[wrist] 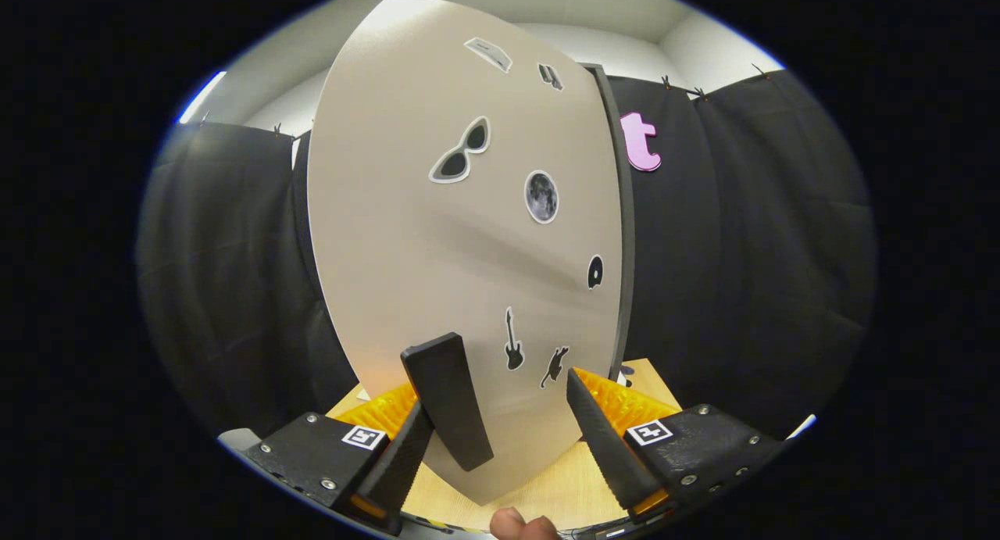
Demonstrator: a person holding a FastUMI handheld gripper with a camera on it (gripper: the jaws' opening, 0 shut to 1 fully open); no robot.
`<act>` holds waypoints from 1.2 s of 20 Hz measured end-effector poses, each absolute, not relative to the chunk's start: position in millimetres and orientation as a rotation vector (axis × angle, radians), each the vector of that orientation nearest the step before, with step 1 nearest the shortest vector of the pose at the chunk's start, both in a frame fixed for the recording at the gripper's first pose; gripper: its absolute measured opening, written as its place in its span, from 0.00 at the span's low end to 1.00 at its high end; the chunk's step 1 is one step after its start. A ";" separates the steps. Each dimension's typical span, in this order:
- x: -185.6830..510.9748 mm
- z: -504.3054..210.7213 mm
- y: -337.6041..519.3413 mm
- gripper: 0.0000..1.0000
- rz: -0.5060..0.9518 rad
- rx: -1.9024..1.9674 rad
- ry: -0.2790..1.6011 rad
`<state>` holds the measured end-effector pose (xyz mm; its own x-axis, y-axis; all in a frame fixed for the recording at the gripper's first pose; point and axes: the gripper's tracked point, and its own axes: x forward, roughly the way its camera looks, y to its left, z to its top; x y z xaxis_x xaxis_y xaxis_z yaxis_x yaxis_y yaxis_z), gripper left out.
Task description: Open the shoe cabinet door, grab the shoes and put them into the shoe cabinet, then close the shoe cabinet door.
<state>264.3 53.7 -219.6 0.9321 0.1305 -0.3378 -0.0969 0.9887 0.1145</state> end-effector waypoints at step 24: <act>303.8 -236.8 118.1 0.93 0.175 0.099 0.341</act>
<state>303.8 118.1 -236.8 0.9275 0.1869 -0.3237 -0.1534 0.9801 0.1263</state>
